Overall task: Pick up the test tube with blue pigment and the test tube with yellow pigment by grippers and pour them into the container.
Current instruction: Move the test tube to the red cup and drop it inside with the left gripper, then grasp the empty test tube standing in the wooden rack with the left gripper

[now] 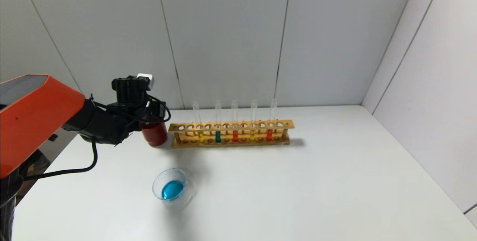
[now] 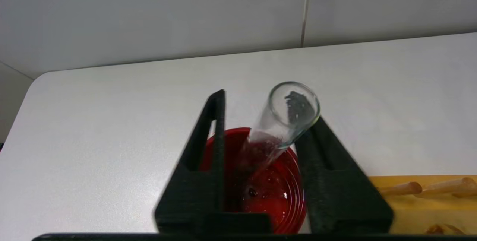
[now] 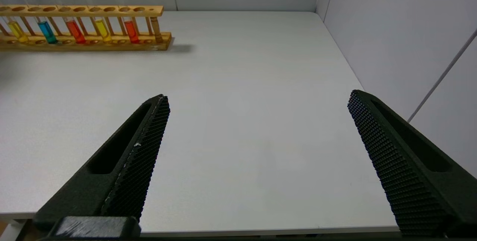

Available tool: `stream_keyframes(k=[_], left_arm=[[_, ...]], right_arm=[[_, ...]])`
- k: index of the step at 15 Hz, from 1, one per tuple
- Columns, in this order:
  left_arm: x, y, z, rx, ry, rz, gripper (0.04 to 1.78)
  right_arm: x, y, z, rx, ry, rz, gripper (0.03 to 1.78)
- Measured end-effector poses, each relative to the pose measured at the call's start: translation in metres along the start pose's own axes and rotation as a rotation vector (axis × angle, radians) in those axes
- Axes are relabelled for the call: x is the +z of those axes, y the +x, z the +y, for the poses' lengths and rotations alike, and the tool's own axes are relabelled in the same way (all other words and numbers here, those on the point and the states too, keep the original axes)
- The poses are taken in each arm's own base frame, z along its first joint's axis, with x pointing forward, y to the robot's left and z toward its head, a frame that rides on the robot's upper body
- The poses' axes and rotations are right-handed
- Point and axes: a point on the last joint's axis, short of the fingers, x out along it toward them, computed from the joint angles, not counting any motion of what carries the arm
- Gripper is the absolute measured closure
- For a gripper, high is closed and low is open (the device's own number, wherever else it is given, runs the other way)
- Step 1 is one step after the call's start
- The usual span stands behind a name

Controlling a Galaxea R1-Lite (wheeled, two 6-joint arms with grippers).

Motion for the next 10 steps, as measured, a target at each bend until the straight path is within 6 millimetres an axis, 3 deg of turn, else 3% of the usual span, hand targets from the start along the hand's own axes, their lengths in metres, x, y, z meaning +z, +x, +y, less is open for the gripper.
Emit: stream_keyframes(k=[3, 6, 10], left_arm=[[0.000, 0.001, 0.000, 0.000, 0.002, 0.002, 0.59], [0.007, -0.003, 0.001, 0.002, 0.003, -0.011, 0.22], [0.037, -0.031, 0.007, 0.001, 0.006, -0.015, 0.07]], right_arm=[[0.000, 0.000, 0.000, 0.001, 0.000, 0.000, 0.06], [0.000, 0.000, 0.000, 0.000, 0.000, 0.000, 0.06], [0.000, 0.000, 0.000, 0.000, 0.000, 0.000, 0.06]])
